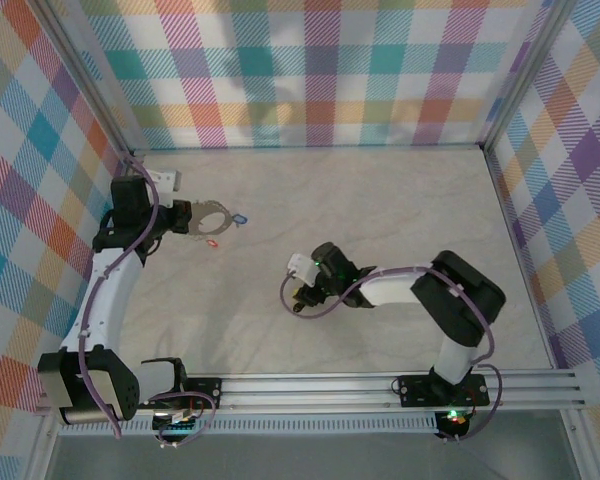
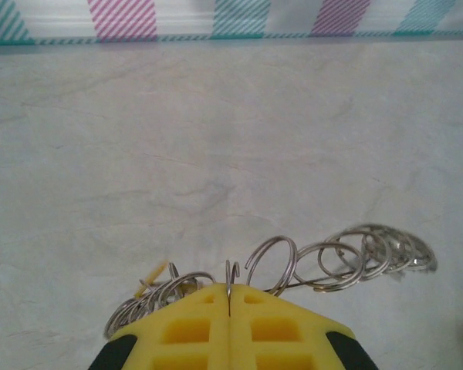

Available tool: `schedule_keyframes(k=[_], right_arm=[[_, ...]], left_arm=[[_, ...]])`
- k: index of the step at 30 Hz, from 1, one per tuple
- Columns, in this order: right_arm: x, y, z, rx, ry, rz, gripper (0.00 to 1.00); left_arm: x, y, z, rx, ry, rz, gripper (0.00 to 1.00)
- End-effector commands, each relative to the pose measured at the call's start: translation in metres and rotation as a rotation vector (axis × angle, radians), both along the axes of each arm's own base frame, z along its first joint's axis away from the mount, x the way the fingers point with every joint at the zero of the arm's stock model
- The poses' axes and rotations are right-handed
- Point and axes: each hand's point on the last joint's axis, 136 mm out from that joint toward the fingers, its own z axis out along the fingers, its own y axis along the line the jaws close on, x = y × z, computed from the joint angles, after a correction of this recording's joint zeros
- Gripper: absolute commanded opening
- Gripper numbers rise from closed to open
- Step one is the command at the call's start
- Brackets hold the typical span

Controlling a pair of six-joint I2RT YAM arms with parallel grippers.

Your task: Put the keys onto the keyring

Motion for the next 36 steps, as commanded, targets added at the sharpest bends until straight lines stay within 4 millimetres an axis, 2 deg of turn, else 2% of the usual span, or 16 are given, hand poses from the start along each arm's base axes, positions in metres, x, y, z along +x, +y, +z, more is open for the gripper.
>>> schedule_keyframes(k=[1,4,6,9,10,11,12,13,15,17,19,24,26,28,30,36], right_arm=[[0.0,-0.009,0.031,0.071,0.023,-0.078,0.64],[0.001,-0.018,0.058,0.138,0.097,-0.219,0.65],[0.007,-0.033,0.07,0.169,0.225,-0.46,0.63],[-0.005,-0.064,0.065,0.109,0.537,-0.879,0.65],[-0.013,-0.072,0.066,0.083,0.65,-0.986,0.6],[-0.02,-0.08,0.066,0.075,0.782,-1.122,0.45],[-0.03,-0.08,0.066,0.093,0.935,-1.231,0.29],[-0.035,-0.072,0.068,0.131,1.039,-1.252,0.27],[-0.033,-0.059,0.082,0.208,1.123,-1.244,0.38],[-0.023,-0.041,0.095,0.313,1.185,-1.128,0.43],[-0.016,-0.024,0.101,0.382,1.105,-0.861,0.48],[-0.056,-0.037,0.053,0.004,0.82,-0.349,0.47],[-0.068,-0.038,0.045,-0.034,0.691,-0.171,0.52],[-0.068,-0.033,0.046,0.001,0.56,-0.032,0.54],[-0.082,-0.023,0.051,0.064,0.454,0.197,0.58],[-0.057,-0.011,0.044,0.038,0.285,0.277,0.58]], left_arm=[[0.003,-0.027,0.009,-0.038,-0.061,-0.104,0.0],[-0.002,-0.044,0.006,-0.012,-0.067,-0.171,0.0],[-0.005,-0.053,0.006,-0.004,-0.066,-0.206,0.0],[-0.012,-0.065,0.009,0.015,-0.093,-0.28,0.0],[-0.013,-0.067,0.011,0.021,-0.102,-0.295,0.0],[-0.015,-0.069,0.013,0.024,-0.109,-0.306,0.0],[-0.016,-0.071,0.014,0.028,-0.115,-0.314,0.0],[-0.016,-0.072,0.015,0.029,-0.118,-0.317,0.0],[-0.017,-0.074,0.015,0.03,-0.12,-0.326,0.0],[-0.019,-0.077,0.015,0.027,-0.121,-0.344,0.0],[-0.022,-0.082,0.016,0.025,-0.129,-0.367,0.0],[-0.029,-0.09,0.016,0.038,-0.147,-0.419,0.0],[-0.031,-0.092,0.016,0.044,-0.154,-0.429,0.0],[-0.033,-0.093,0.016,0.04,-0.157,-0.439,0.0],[-0.037,-0.1,0.014,0.042,-0.162,-0.482,0.0],[-0.063,-0.125,0.005,0.113,-0.19,-0.681,0.0]])
